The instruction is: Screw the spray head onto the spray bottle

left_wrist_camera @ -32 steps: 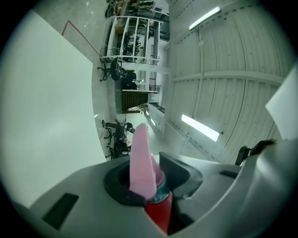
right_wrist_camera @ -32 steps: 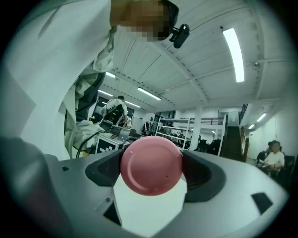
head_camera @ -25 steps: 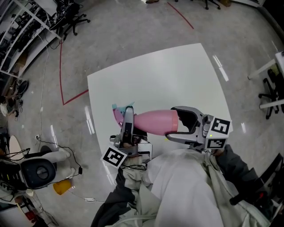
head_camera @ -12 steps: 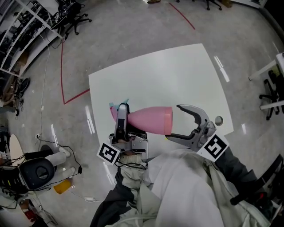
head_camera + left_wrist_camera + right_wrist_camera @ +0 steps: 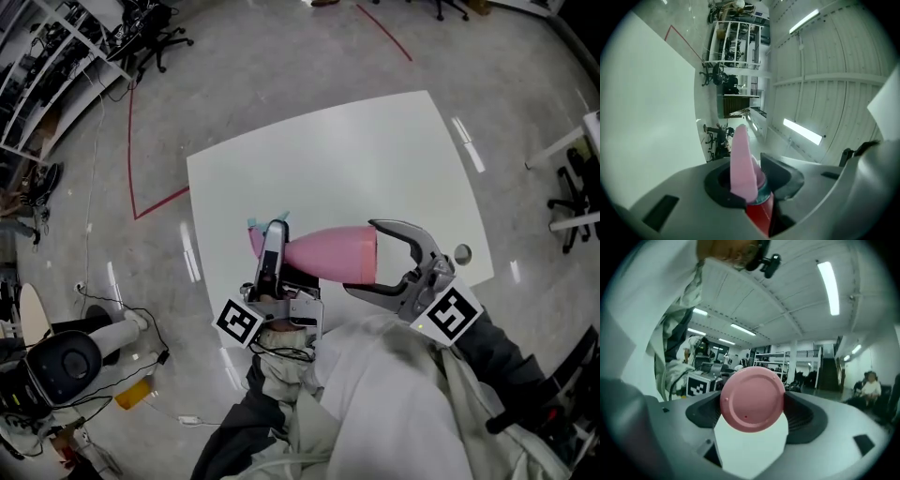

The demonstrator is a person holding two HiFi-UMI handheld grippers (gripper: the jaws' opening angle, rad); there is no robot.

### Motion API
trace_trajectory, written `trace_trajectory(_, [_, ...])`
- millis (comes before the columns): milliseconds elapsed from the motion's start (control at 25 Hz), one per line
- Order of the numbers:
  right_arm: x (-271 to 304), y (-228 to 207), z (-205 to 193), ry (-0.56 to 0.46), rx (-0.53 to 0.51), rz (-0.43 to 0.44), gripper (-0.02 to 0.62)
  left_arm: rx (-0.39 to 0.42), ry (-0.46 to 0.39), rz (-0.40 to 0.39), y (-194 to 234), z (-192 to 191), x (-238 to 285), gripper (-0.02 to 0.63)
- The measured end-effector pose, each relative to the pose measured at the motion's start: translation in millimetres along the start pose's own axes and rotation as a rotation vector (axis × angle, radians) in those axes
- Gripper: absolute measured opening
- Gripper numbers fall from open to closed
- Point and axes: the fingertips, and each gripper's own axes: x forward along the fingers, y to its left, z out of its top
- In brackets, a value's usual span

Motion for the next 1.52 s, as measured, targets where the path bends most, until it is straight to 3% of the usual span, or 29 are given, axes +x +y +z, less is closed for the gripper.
trace_trajectory(80, [2.8,-5.8,-2.1,-0.019,0.207,0.005,0.385,0.066,-0.017,-0.024,-5.5,2.7,-0.1,0.107])
trace_trajectory(200, [7.6,-11.5,-10.5,-0.055,0.43,0.039,0.387,0.258,0.004,-0.085,-22.7,3.5,2.7,0.107])
trace_trajectory(400, [8.9,-6.6,-26.3,-0.098,0.91,0.193,0.387,0.527,0.074,-0.225,-53.7,-8.4,2.3,0.107])
trace_trajectory(560, [9.7,0.0,-34.0,-0.107,1.14,0.321,0.387,0.64,0.126,-0.284,-64.7,-18.4,-0.1,0.107])
trace_trajectory(640, [10.4,-2.6,-33.5,-0.137,1.143,0.314,0.387,0.601,0.106,-0.262,-59.8,-14.4,1.0,0.107])
trace_trajectory(720, [7.2,-12.4,-24.6,-0.216,1.044,0.254,0.387,0.498,0.058,-0.212,-50.1,-5.5,3.7,0.107])
trace_trajectory(800, [1.6,-19.8,-10.4,-0.264,0.815,0.174,0.387,0.416,0.044,-0.166,-40.9,0.0,6.2,0.107])
trace_trajectory(880, [0.1,-16.1,2.4,-0.241,0.525,0.122,0.387,0.376,0.059,-0.134,-33.1,1.2,5.3,0.107])
trace_trajectory(960, [1.6,-4.8,11.7,-0.199,0.313,0.109,0.387,0.315,0.053,-0.11,-25.9,3.6,3.0,0.107])
trace_trajectory(1160, [-1.3,10.6,1.9,-0.092,0.061,0.052,0.387,0.2,0.037,-0.105,-16.6,3.7,1.2,0.106])
trace_trajectory(1240, [-4.4,11.2,-2.3,-0.068,0.049,0.048,0.387,0.178,0.046,-0.099,-15.6,1.3,3.1,0.106])
trace_trajectory(1320, [-4.7,6.7,-2.2,-0.061,0.129,0.053,0.387,0.186,0.047,-0.09,-16.1,0.4,4.5,0.106])
trace_trajectory(1400, [-0.8,-1.2,-0.5,-0.078,0.277,0.082,0.387,0.238,0.047,-0.098,-19.9,1.6,4.3,0.107])
trace_trajectory(1520, [2.3,-16.2,-1.4,-0.157,0.619,0.164,0.387,0.33,0.051,-0.167,-34.1,0.9,3.8,0.107])
